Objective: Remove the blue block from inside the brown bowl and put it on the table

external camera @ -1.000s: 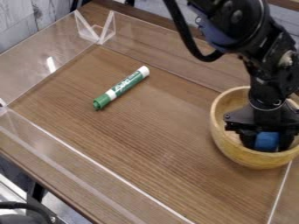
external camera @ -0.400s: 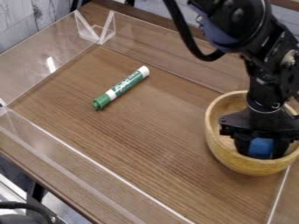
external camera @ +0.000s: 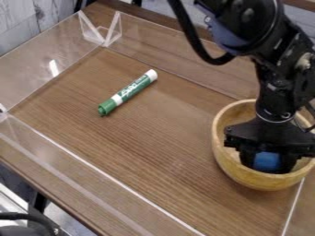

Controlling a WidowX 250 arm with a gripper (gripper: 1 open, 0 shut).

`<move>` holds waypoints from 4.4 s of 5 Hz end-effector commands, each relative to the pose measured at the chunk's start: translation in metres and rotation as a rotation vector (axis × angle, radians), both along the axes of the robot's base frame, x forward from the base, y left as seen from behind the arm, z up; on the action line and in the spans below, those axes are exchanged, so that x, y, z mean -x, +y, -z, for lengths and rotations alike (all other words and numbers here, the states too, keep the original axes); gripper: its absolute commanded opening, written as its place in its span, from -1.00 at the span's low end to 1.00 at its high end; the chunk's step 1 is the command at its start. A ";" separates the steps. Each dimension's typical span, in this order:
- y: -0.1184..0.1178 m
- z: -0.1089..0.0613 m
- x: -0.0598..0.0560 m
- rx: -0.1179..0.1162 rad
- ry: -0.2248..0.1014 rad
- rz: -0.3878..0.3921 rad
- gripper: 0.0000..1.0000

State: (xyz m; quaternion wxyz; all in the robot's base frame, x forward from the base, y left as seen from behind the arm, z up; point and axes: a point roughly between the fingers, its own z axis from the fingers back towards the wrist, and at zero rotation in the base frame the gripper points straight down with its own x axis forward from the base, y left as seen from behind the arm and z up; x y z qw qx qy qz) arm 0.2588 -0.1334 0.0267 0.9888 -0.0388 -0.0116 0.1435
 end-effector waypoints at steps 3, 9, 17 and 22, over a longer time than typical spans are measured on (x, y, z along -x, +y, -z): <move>0.002 -0.027 -0.002 -0.007 -0.013 0.061 -1.00; 0.027 -0.119 -0.004 -0.047 -0.030 0.222 -1.00; 0.109 -0.124 0.014 -0.070 -0.086 0.305 -1.00; 0.144 -0.074 0.025 -0.094 -0.087 0.263 -1.00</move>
